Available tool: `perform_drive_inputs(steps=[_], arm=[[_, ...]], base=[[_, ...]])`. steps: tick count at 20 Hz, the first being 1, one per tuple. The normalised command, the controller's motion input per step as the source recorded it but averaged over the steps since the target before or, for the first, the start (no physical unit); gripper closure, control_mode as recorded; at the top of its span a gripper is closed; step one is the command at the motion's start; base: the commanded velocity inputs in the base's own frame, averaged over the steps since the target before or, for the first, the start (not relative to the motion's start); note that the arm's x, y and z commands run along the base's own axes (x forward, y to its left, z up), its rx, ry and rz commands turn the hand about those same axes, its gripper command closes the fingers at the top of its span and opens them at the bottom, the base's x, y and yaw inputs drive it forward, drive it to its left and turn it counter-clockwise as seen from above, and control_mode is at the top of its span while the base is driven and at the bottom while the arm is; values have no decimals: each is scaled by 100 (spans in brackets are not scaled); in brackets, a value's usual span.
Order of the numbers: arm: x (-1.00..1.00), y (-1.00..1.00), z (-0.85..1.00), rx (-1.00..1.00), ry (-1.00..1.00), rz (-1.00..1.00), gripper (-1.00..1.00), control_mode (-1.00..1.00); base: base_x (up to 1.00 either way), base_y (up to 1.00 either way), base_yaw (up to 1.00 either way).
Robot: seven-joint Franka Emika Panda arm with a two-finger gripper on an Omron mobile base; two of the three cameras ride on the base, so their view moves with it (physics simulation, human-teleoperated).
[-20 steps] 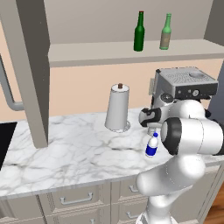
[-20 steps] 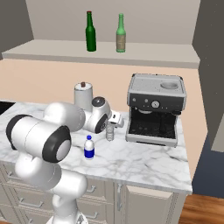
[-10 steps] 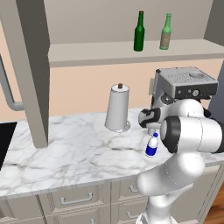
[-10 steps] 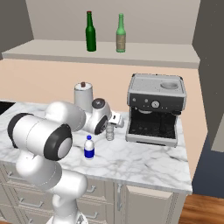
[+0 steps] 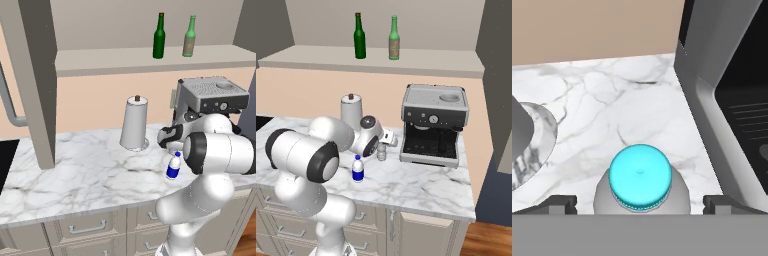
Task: Sort all alcoholic drinks to one cabinet, and non-alcoholic drinks to the other.
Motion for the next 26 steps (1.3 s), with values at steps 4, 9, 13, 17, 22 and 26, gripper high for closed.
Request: perform_drive_inputs(steps=[4, 9, 13, 17, 22, 26], arm=[[0, -1, -1, 0, -5, 0, -100, -100], [0, -1, 0, 0, -4, 0, -100, -100], [0, 0, 0, 0, -2, -1, 100, -100], [0, 0, 0, 0, 0, 0, 100, -100], [0, -3, 0, 0, 0, 0, 100, -100], [0, -4, 0, 0, 0, 0, 100, -100]], base=[[0, 0, 0], [0, 0, 0], [0, 0, 0], [0, 0, 0], [0, 0, 0], [0, 0, 0]])
